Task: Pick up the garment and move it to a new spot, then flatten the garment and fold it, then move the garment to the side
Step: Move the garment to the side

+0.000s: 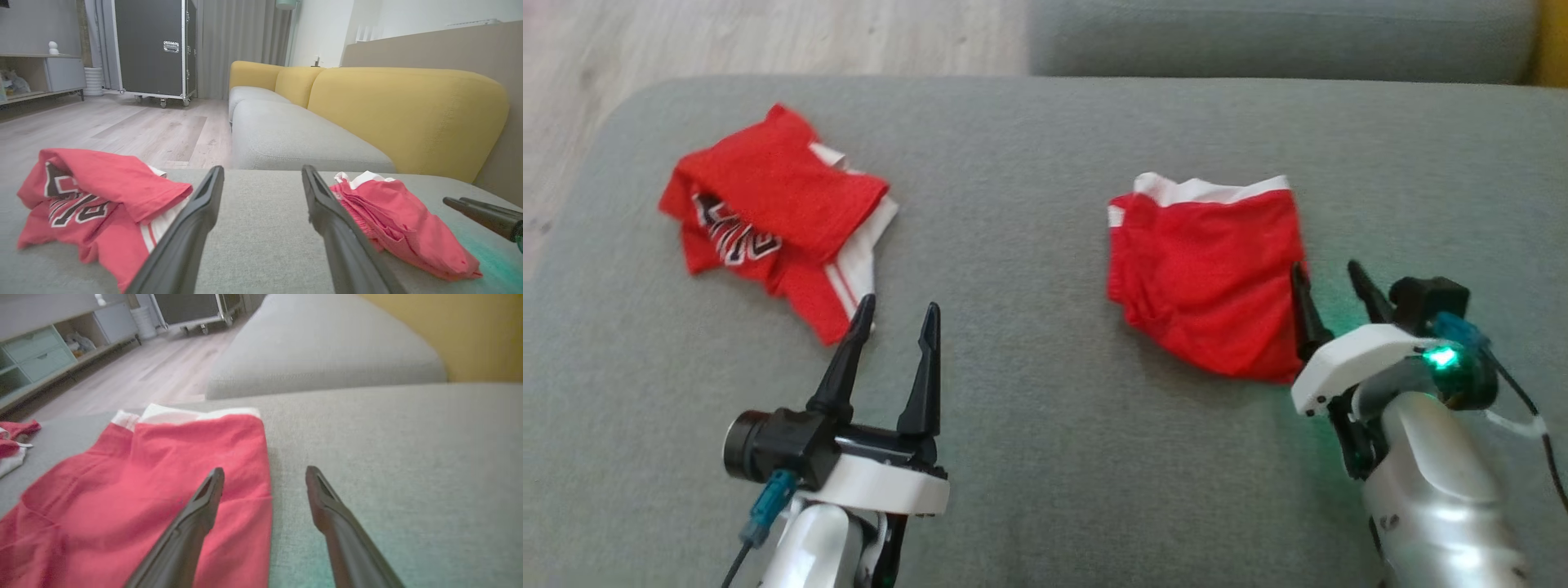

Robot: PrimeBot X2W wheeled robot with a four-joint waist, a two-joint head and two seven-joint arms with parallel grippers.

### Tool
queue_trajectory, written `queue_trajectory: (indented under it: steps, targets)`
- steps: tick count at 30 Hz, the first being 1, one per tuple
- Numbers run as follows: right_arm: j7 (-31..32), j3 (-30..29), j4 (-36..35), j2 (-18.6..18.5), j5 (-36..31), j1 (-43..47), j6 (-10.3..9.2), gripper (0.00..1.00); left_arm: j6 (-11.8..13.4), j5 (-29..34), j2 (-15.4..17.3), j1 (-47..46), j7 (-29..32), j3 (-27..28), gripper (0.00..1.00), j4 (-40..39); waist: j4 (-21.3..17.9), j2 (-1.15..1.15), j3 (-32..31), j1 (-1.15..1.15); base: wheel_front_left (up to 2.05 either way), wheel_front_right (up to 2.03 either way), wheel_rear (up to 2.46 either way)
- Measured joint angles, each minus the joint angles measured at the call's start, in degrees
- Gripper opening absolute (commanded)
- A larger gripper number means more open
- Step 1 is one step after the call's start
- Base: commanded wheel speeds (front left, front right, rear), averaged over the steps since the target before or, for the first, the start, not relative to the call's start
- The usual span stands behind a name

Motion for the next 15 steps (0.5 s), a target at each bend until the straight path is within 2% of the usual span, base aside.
queue_trajectory:
  steps: [6,12,13,14,15]
  targets:
    - [3.66,0.88,11.54,-0.05,2.30,-4.71,0.00,1.00,0.05,-0.08,0.00,-0.62,0.00,-0.78,1.00,0.34,2.88,0.00,1.11,0.00,0.00,0.00,0.00]
    - [3.67,2.78,18.17,-0.69,2.79,-9.46,0.00,1.00,0.09,-0.08,0.00,-0.63,0.00,-1.13,1.00,0.41,4.08,0.00,1.59,-0.01,0.00,0.00,0.00]
    - [3.31,3.15,19.01,-0.74,2.76,-9.99,0.00,0.73,0.09,-0.08,0.00,-0.63,0.00,-1.14,1.00,0.41,4.13,0.00,1.65,-0.02,0.00,0.00,0.00]
    - [2.75,3.53,19.68,-0.79,2.52,-10.32,0.00,0.07,0.10,-0.08,0.00,-0.63,0.00,-1.14,1.00,0.41,4.14,0.00,1.68,-0.01,0.00,0.00,0.00]
    - [2.01,3.83,20.28,-0.79,1.70,-10.57,0.00,0.00,0.11,-0.08,0.00,-0.63,0.00,-1.14,1.00,0.41,4.10,0.00,1.68,-0.01,0.00,0.00,0.00]
